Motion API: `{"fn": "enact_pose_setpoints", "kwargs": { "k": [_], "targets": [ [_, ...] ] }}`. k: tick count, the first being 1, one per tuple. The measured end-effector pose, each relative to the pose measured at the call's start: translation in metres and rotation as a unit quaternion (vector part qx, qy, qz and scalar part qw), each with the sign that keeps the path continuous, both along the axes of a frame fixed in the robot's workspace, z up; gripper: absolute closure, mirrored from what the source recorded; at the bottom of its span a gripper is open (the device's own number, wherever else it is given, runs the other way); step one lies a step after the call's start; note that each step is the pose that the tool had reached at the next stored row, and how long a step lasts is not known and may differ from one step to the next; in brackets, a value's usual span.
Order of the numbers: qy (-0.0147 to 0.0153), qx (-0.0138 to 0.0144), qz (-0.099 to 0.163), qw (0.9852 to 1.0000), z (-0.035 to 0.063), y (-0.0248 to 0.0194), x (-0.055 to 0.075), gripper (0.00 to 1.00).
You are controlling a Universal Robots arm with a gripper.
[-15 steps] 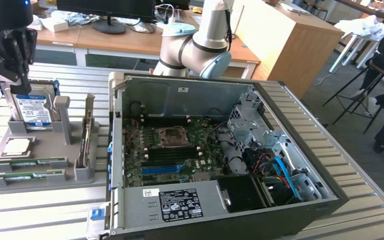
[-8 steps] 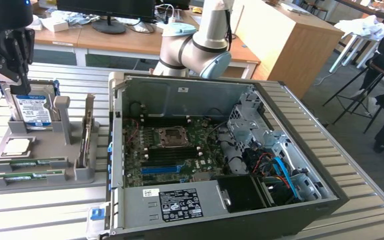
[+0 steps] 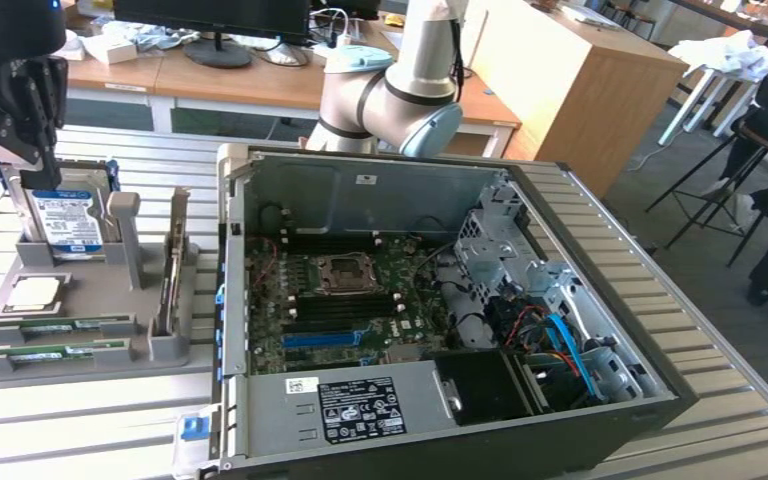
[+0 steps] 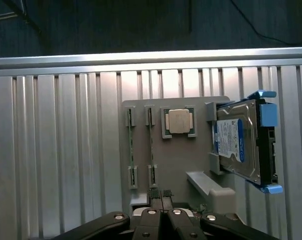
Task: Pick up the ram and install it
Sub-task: 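Pick up the ram and move it above insertion slot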
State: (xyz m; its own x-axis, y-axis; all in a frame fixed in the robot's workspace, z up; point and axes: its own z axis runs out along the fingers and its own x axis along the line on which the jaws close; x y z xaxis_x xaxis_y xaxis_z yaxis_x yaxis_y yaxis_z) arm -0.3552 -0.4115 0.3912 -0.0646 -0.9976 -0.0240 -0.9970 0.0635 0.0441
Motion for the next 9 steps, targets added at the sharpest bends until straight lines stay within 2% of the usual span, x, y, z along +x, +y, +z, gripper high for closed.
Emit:
{"fn": "enact_pose_setpoints", "kwargs": {
  "k": [9],
  "targets": [
    [0.0, 0.0, 0.018, 0.9998, 0.0, 0.0, 0.0, 0.9]
  ]
}}
